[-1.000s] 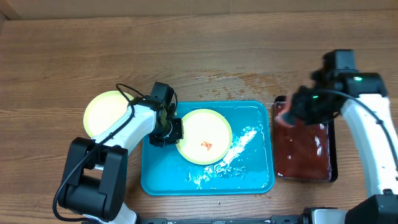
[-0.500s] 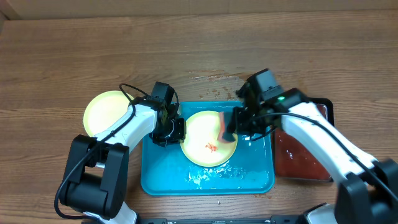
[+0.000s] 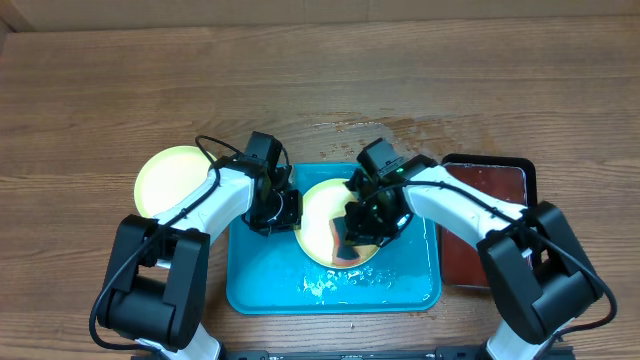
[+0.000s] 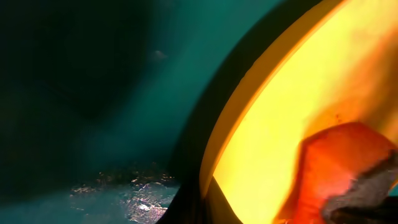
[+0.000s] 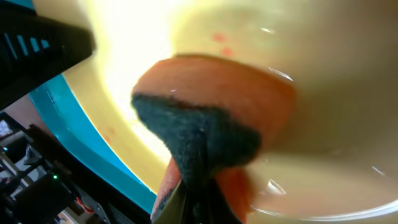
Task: Clean dirty plates on tray and stack at the side
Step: 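Scrub the yellow plate with the sponge while the left gripper holds it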
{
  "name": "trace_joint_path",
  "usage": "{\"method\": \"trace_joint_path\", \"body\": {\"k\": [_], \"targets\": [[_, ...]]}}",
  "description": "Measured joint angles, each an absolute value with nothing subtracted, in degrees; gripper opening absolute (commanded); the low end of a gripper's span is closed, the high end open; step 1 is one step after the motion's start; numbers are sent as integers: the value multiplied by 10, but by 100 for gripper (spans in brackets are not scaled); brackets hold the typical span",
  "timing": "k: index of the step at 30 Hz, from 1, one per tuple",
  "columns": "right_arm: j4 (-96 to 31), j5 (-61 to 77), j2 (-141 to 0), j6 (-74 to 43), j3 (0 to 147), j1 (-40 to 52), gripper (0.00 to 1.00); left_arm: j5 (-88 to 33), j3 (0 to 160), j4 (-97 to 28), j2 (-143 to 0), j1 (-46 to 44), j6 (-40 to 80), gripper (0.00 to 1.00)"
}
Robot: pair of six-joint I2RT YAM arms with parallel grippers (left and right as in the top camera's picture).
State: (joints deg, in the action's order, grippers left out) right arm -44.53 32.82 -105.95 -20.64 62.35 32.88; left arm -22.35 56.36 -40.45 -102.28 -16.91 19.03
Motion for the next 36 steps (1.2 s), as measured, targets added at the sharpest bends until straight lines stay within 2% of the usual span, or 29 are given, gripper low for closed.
{"method": "trace_joint_path", "body": {"k": [8,15,21,27,31,36], "targets": [[-309,296,-1065,-333,622,375,4,-234,563,-405,-1023,-169,188,4],[-392,261,-1085,-400,634,358,4,-243,562,-410,-1025,-170,188,4],[-513,201,-1085,-402,660,299,4,-251,562,-410,-1026,-174,188,4],[-559,131,-1085,-376,679,270,4,-251,562,-411,-1026,-174,188,4],[-533,112,-1085,-364,680,270,4,-251,562,-413,-1026,-174,189,4],[-427,115,-1087,-322,681,269,4,-249,562,-420,-1026,-171,191,4]]}}
